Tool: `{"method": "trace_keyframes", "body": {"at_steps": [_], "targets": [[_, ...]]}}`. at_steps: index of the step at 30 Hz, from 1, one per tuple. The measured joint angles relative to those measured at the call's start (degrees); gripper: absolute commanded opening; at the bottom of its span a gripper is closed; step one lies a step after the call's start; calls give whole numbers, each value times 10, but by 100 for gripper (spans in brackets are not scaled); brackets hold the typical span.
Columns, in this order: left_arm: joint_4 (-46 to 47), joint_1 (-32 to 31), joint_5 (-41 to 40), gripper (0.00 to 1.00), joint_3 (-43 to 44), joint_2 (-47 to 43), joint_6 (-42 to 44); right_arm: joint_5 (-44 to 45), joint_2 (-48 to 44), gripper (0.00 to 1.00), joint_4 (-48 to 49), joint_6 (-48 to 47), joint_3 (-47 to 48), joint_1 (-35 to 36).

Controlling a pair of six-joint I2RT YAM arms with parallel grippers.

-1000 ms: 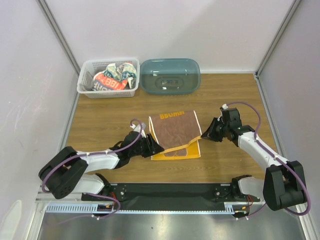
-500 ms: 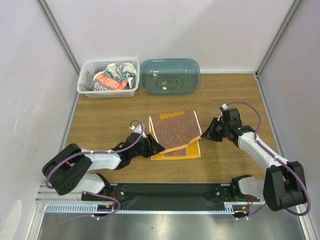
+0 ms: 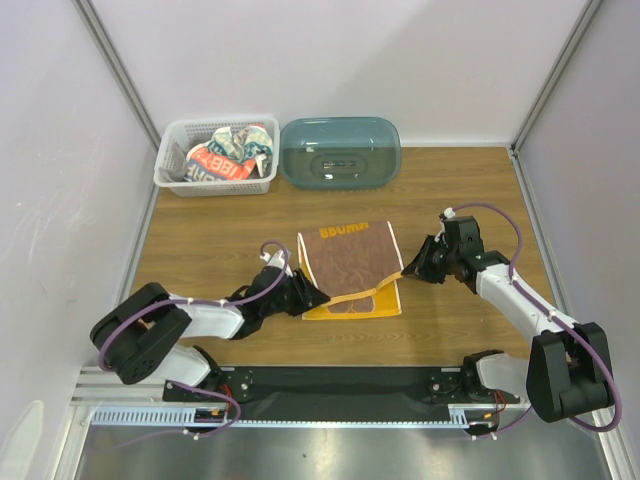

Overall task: Fold and stack the towels
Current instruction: Fold the towel

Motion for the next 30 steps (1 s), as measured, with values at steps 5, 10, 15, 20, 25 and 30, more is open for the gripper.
{"method": "trace_keyframes", "body": {"at_steps": [5,10,15,20,25,30], "targets": [[25,0,9,37,0,16,0,0,0,0,0,0,0,0],[50,0,18,30,-6,31,-6,0,0,0,0,0,0,0],[58,0,21,0,-7,37,-15,0,0,0,0,0,-6,0],[34,-1,15,0,-7,16,-12,0,0,0,0,0,-7,0],[-37,-1,-12,0,-2,-73,11,-5,-9,0,-2,2,-7,0],[-109,-1,-44,0,8,-161,32,-6,-37,0,-10,7,-7,1]]}}
